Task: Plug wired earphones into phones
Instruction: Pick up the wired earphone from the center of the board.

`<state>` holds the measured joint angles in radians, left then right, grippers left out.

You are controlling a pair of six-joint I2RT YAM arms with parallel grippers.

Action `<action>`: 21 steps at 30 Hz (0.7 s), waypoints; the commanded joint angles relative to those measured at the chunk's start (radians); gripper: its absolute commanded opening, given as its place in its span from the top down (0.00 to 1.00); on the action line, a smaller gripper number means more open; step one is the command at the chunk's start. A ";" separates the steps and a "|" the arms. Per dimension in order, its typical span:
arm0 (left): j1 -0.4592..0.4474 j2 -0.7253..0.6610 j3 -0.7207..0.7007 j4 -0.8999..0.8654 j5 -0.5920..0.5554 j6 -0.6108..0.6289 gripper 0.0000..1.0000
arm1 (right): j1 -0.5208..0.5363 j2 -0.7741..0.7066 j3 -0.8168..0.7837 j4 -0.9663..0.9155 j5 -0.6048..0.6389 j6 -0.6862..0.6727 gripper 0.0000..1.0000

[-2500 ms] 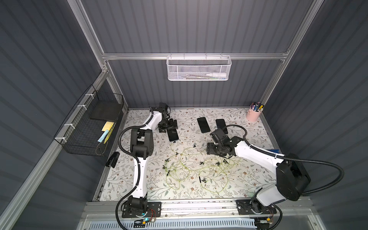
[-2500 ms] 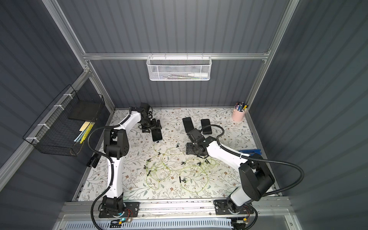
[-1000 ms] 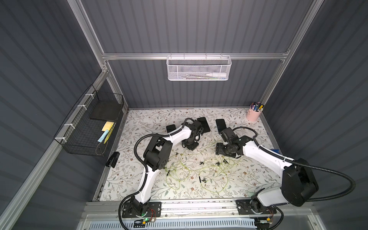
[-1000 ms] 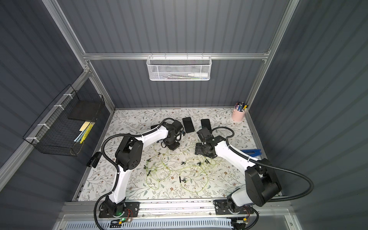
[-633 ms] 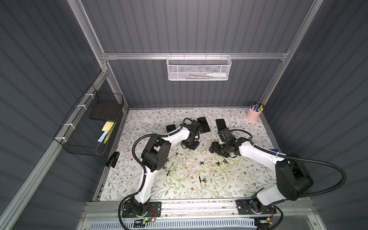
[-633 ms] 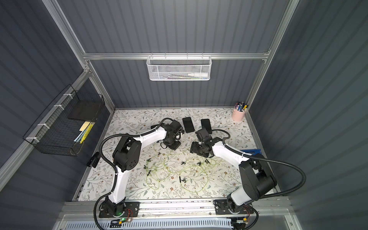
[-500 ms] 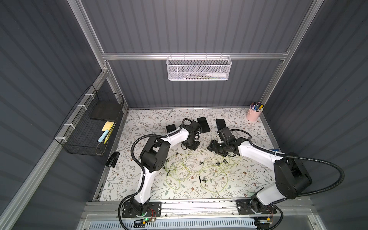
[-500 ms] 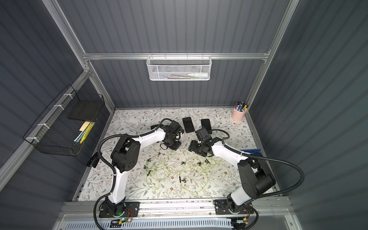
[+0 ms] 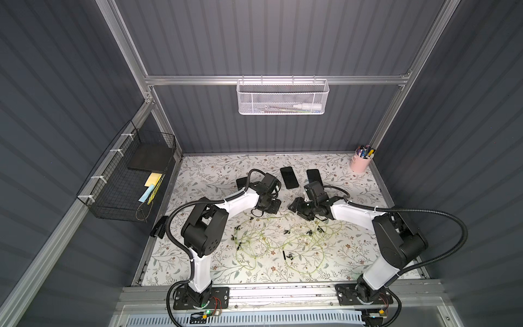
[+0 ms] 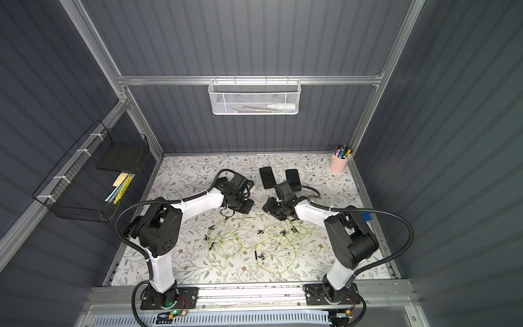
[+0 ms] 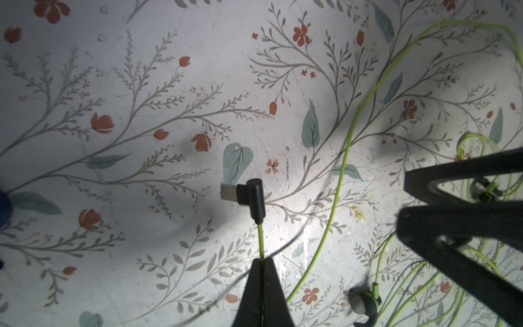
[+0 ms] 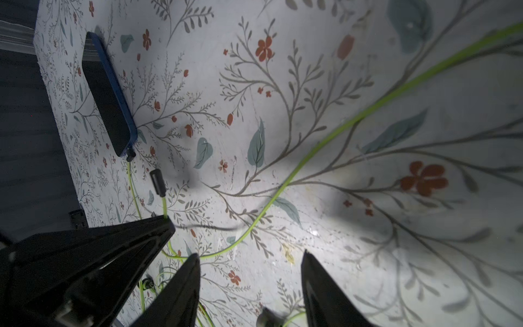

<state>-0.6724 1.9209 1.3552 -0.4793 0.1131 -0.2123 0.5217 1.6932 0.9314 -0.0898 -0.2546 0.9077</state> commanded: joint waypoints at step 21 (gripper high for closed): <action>0.008 -0.041 -0.042 0.048 0.066 -0.022 1.00 | 0.034 0.151 0.105 0.214 -0.158 0.021 0.68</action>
<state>-0.6724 1.9148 1.3224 -0.4274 0.1555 -0.2333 0.5533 1.8282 1.0088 0.1085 -0.3981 0.9379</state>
